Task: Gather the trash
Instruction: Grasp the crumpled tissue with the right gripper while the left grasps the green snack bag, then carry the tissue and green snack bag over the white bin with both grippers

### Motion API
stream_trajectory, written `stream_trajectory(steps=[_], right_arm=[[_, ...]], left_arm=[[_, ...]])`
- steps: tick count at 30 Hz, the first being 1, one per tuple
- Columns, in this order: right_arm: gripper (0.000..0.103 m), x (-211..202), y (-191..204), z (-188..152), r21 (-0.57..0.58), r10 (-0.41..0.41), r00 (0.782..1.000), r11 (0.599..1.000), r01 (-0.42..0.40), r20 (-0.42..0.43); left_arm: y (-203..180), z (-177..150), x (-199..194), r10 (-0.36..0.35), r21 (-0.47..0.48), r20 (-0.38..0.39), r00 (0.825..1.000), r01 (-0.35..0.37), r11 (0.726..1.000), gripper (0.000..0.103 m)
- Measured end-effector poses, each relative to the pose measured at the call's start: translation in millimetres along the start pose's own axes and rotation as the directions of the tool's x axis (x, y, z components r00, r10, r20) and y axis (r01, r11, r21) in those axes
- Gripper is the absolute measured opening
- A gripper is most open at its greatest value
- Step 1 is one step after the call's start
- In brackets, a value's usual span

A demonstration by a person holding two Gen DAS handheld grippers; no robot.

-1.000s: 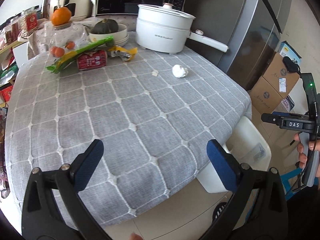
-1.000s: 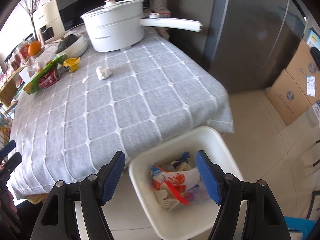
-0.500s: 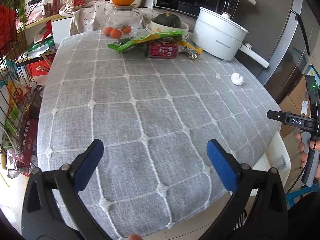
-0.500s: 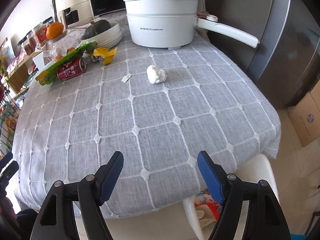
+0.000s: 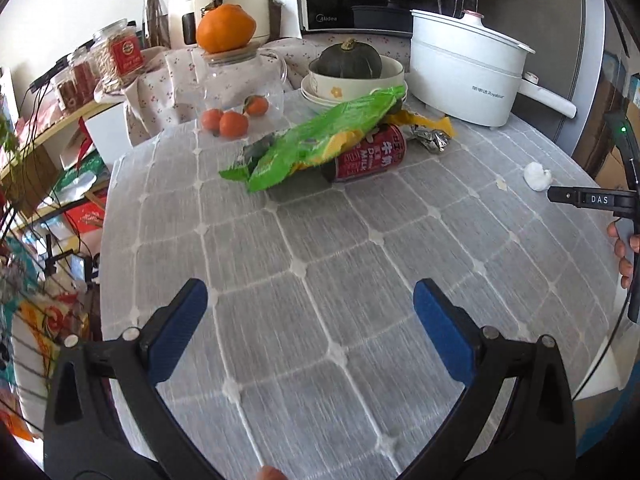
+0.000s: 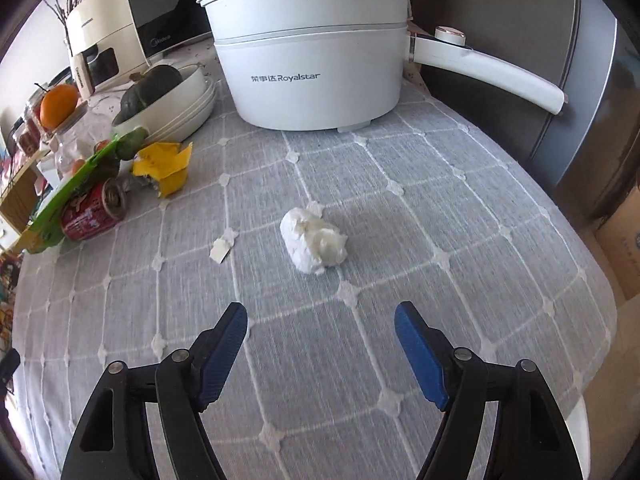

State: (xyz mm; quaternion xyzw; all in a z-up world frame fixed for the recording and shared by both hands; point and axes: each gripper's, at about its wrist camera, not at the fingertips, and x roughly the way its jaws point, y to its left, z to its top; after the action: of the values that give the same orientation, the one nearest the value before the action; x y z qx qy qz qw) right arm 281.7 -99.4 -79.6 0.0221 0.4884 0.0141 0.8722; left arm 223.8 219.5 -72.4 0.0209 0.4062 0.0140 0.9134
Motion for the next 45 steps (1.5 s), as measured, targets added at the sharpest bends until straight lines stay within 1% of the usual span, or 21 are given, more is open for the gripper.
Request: stream_trajectory(steps=[2,4,6,8,9,10,11,12,13,14,15,16,17,18,19,21,23,27,33,39,45], right_arm=[[0.078,11.1,1.1,8.2,-0.007,0.006,1.0,1.0,-0.006,0.004],[0.077,19.2,3.7,13.4,-0.018,0.014,1.0,1.0,-0.014,0.003],[0.077,27.7,8.6,19.4,-0.034,0.013,1.0,0.999,-0.013,0.006],[0.075,34.5,12.9,24.0,-0.047,0.007,1.0,0.999,-0.006,0.013],[0.072,37.6,14.5,26.1,-0.053,0.006,1.0,0.999,-0.005,0.014],[0.07,40.1,15.4,27.3,-0.056,0.007,1.0,0.998,-0.006,0.014],[0.065,43.1,16.0,28.6,-0.059,0.007,1.0,0.998,-0.006,0.011],[0.06,45.4,15.6,29.6,-0.06,0.006,1.0,0.998,-0.006,0.008],[0.058,47.5,15.4,30.4,-0.061,0.0,1.0,0.998,0.001,0.008],[0.054,47.8,15.3,31.0,-0.064,-0.009,1.0,0.998,0.01,0.017],[0.046,48.0,14.7,31.5,-0.063,-0.014,1.0,0.998,0.015,0.022],[0.042,47.8,13.7,31.8,-0.06,-0.017,1.0,0.998,0.019,0.025],[0.035,46.8,12.6,31.8,-0.055,-0.016,0.999,0.998,0.018,0.028],[0.034,45.6,11.3,31.5,-0.049,-0.008,1.0,0.999,0.01,0.027],[0.033,45.7,9.9,32.6,-0.043,0.001,1.0,0.999,0.0,0.023],[0.032,41.2,6.9,31.7,-0.032,0.005,1.0,0.999,-0.005,0.024],[0.032,34.0,2.8,29.3,-0.021,0.013,1.0,1.0,-0.013,0.026],[0.032,14.1,-5.1,22.5,-0.001,0.018,0.999,1.0,-0.018,0.034],[0.032,-25.4,-20.5,4.4,0.019,0.015,0.999,1.0,-0.016,0.036],[0.032,-67.6,-31.6,-18.8,0.01,0.011,0.999,1.0,-0.011,0.048],[0.032,-97.9,-40.5,-43.4,0.017,0.016,0.999,1.0,-0.017,0.039]], left_arm=[[-2.3,16.1,11.3,0.018,0.038,0.023,1.0,-0.019,0.999,0.102],[-5.6,29.4,19.6,0.063,0.075,0.058,0.996,-0.067,0.995,0.102],[-7.7,40.2,29.1,0.087,0.104,0.074,0.993,-0.094,0.99,0.102],[-9.3,48.1,37.6,0.097,0.133,0.084,0.992,-0.107,0.985,0.095],[-9.4,51.7,42.1,0.104,0.145,0.085,0.991,-0.115,0.983,0.092],[-9.1,54.9,45.8,0.1,0.153,0.085,0.991,-0.112,0.982,0.086],[-8.8,57.5,48.8,0.094,0.158,0.083,0.992,-0.106,0.982,0.081],[-9.1,59.8,51.8,0.09,0.164,0.08,0.993,-0.102,0.981,0.079],[-9.5,61.3,53.8,0.08,0.17,0.078,0.994,-0.092,0.981,0.074],[-9.6,62.4,54.9,0.061,0.174,0.076,0.995,-0.073,0.982,0.063],[-10.3,64.0,56.5,0.04,0.176,0.068,0.997,-0.052,0.983,0.056],[-11.1,65.7,58.7,0.023,0.177,0.055,0.998,-0.032,0.984,0.04],[-12.1,66.5,60.6,0.014,0.178,0.042,0.999,-0.021,0.984,0.028],[-13.5,66.4,60.6,0.011,0.178,0.034,0.999,-0.017,0.984,0.023],[-14.6,66.3,59.0,0.011,0.176,0.032,0.999,-0.016,0.984,0.013],[-14.7,66.1,52.8,0.004,0.152,0.031,1.0,-0.009,0.988,0.013],[-13.7,65.1,44.1,-0.022,0.122,0.022,1.0,0.019,0.992,0.01],[-15.0,59.9,23.6,-0.034,0.081,0.021,0.999,0.032,0.996,0.008],[-19.5,41.2,-17.2,-0.071,0.01,0.025,0.997,0.071,0.997,0.007],[-20.9,20.0,-51.3,-0.11,-0.047,0.032,0.993,0.111,0.993,0.006],[-28.7,-3.2,-78.2,-0.178,-0.113,0.055,0.982,0.184,0.976,0.006]])
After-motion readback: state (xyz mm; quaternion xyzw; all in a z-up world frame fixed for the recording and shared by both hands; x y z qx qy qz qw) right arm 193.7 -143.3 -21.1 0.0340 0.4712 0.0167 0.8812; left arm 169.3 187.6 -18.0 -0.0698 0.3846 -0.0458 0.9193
